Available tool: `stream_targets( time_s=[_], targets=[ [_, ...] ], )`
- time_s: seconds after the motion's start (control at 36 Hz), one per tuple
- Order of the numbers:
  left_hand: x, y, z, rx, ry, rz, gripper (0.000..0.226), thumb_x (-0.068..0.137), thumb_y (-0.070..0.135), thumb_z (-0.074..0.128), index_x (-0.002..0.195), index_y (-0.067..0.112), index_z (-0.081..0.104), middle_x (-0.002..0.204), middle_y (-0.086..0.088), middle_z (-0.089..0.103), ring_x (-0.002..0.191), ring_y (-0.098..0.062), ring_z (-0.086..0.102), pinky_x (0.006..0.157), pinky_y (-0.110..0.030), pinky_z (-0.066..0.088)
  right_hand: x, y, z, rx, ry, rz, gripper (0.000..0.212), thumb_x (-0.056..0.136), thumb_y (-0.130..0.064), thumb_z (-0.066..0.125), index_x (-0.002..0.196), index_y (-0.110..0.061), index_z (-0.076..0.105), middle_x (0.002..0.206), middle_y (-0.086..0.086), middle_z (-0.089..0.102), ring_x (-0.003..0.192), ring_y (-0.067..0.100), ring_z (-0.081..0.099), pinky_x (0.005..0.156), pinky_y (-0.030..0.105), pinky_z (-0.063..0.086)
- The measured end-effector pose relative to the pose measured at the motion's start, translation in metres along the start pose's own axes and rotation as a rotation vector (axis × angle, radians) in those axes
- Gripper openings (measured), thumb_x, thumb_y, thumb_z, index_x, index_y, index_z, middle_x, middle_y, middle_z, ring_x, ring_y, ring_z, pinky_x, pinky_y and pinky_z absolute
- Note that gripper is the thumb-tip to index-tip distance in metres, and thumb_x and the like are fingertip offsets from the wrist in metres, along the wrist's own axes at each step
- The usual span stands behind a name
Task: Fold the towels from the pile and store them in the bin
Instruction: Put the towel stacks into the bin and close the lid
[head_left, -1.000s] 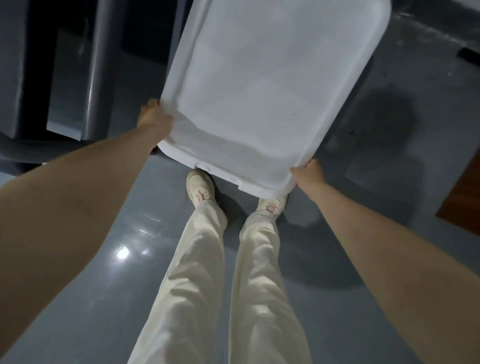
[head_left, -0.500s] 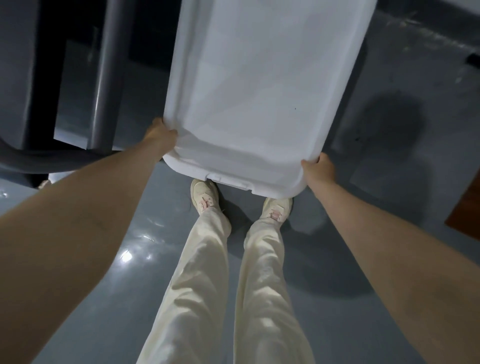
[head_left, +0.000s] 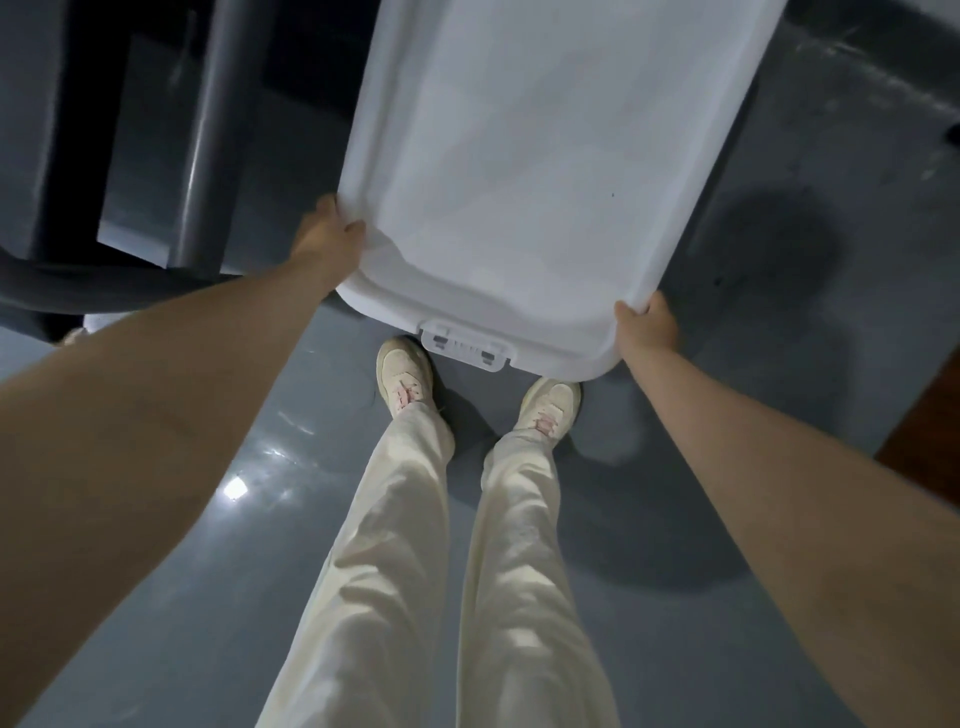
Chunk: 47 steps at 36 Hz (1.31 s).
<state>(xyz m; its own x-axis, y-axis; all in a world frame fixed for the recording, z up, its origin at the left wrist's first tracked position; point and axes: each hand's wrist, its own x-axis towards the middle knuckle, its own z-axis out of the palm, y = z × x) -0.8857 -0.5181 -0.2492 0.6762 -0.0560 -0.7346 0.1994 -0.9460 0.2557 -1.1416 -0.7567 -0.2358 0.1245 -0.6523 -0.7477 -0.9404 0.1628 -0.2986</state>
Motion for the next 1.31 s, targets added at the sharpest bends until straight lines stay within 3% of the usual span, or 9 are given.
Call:
stream_targets(
  time_s=[0.19,0.33,0.42,0.53,0.64,0.75,0.94,1.14,1.31],
  targets=[
    [-0.018,-0.002,0.008,-0.123,0.044,-0.072,0.053,0.092,0.027,0.052,0.142,0.017,0.037,0.135,-0.012,0.049,0.118,-0.033,0.052,0.092,-0.036,0.045,0.006,-0.005,-0.012,0.023,-0.120,0.094,0.044,0.093,-0.024,0.055,0.136,-0.014,0.047,0.129,0.009,0.056,0.116,0.032,0.056,0.096,0.053,0.051],
    [-0.040,-0.010,0.026,-0.447,0.080,-0.336,0.062,0.086,0.033,0.066,0.137,0.014,0.039,0.128,-0.006,0.052,0.111,-0.029,0.057,0.089,-0.040,0.054,0.008,-0.006,-0.008,0.058,-0.104,0.118,0.043,0.091,-0.021,0.056,0.133,-0.013,0.049,0.130,0.010,0.056,0.117,0.032,0.056,0.097,0.053,0.050],
    [-0.063,-0.018,0.046,-0.774,-0.079,-0.491,0.044,0.085,0.032,0.072,0.118,0.015,0.049,0.112,-0.006,0.057,0.096,-0.025,0.062,0.079,-0.041,0.058,0.006,-0.005,-0.008,0.068,-0.101,0.109,0.040,0.091,-0.021,0.055,0.131,-0.013,0.049,0.127,0.008,0.057,0.115,0.031,0.057,0.096,0.052,0.051],
    [-0.089,-0.022,0.076,-0.880,-0.403,-0.529,0.034,0.083,0.043,0.072,0.098,0.016,0.058,0.091,-0.003,0.054,0.086,-0.020,0.054,0.083,-0.038,0.052,0.007,-0.003,-0.008,0.070,-0.102,0.077,0.041,0.093,-0.021,0.054,0.132,-0.011,0.047,0.130,0.010,0.057,0.117,0.031,0.056,0.098,0.052,0.049],
    [-0.096,-0.016,0.096,-0.937,-0.434,-0.555,0.076,0.053,0.050,0.087,0.114,0.013,0.063,0.096,-0.003,0.059,0.086,-0.020,0.058,0.068,-0.031,0.050,0.006,0.001,-0.008,0.072,-0.091,0.035,0.041,0.094,-0.022,0.054,0.133,-0.010,0.047,0.128,0.009,0.058,0.115,0.031,0.057,0.097,0.052,0.050],
    [-0.089,-0.021,0.108,-0.909,-0.323,-0.571,0.071,0.036,0.055,0.088,0.091,0.018,0.062,0.071,0.000,0.054,0.061,-0.015,0.052,0.061,-0.027,0.048,0.005,0.007,-0.008,0.061,-0.056,-0.029,0.037,0.095,-0.022,0.053,0.130,-0.009,0.050,0.119,0.006,0.059,0.102,0.023,0.056,0.093,0.040,0.049],
    [-0.093,-0.011,0.098,-0.994,-0.421,-0.554,0.033,0.086,0.030,0.073,0.071,0.014,0.049,0.053,-0.002,0.037,0.050,-0.014,0.042,0.063,-0.028,0.058,0.000,0.011,-0.002,0.057,-0.032,-0.032,0.036,0.094,-0.025,0.053,0.124,-0.007,0.052,0.120,0.010,0.061,0.109,0.030,0.058,0.094,0.040,0.048],
    [-0.096,-0.010,0.113,-0.873,-0.249,-0.507,0.027,0.085,0.041,0.068,0.085,0.017,0.056,0.065,-0.002,0.044,0.049,-0.012,0.042,0.059,-0.028,0.052,0.002,0.008,-0.003,-0.008,-0.064,-0.013,0.045,0.094,-0.024,0.054,0.135,-0.006,0.046,0.130,0.012,0.058,0.117,0.032,0.057,0.100,0.043,0.047],
    [-0.101,0.007,0.116,-0.970,-0.148,-0.539,0.020,0.093,0.024,0.062,0.090,0.006,0.054,0.065,-0.004,0.046,0.048,-0.011,0.043,0.047,-0.021,0.050,-0.001,0.014,0.002,-0.016,-0.055,-0.004,0.043,0.094,-0.019,0.054,0.132,-0.003,0.046,0.130,0.014,0.058,0.117,0.033,0.056,0.098,0.042,0.046]
  ],
)
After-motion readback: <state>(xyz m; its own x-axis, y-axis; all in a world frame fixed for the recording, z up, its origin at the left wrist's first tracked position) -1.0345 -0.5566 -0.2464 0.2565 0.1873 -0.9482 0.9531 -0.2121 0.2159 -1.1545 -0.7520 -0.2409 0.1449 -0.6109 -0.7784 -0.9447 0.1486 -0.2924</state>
